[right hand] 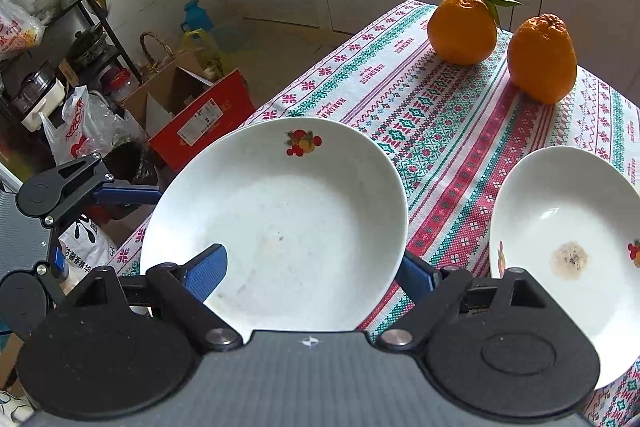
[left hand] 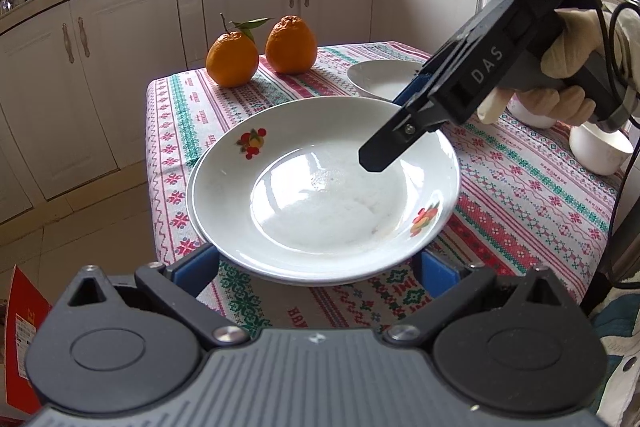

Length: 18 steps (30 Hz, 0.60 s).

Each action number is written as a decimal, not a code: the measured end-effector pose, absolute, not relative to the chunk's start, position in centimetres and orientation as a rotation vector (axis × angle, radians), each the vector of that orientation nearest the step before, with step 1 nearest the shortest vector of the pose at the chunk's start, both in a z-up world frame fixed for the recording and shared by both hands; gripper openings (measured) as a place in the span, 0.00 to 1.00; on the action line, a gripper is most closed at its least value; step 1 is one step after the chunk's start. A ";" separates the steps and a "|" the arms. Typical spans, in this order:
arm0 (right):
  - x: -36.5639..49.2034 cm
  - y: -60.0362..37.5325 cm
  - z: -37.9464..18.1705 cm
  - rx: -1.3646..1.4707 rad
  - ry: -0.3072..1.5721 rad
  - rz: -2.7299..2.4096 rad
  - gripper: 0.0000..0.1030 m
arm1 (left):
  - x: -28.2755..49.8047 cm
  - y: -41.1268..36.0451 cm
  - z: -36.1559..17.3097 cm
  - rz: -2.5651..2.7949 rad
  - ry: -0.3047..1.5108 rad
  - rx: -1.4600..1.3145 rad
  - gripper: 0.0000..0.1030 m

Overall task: Organize plates and bowls
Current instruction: 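Lower the held plate onto the other white plate with both tools, then open both tools and withdraw them from the stacked plates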

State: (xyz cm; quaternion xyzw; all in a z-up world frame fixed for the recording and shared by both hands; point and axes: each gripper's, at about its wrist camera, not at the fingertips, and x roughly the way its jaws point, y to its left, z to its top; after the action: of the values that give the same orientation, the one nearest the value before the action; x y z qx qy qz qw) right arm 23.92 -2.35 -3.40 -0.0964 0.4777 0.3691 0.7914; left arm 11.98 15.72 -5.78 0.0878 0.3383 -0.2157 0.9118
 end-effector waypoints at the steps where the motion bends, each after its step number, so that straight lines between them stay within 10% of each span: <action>1: 23.8 -2.3 -3.4 -0.215 1.022 0.788 0.91 | 12.0 15.7 -5.8 -0.444 0.698 0.182 0.99; 18: 20.1 -3.8 -3.7 -0.288 0.897 0.670 0.99 | 11.3 15.7 -4.6 -0.434 0.676 0.134 0.99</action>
State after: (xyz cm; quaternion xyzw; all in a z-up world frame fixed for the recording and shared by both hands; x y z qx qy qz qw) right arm 20.14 -3.77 -3.67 -0.1362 0.4241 0.3168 0.8374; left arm 11.32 15.68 -4.59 0.0652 0.3289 -0.2110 0.9182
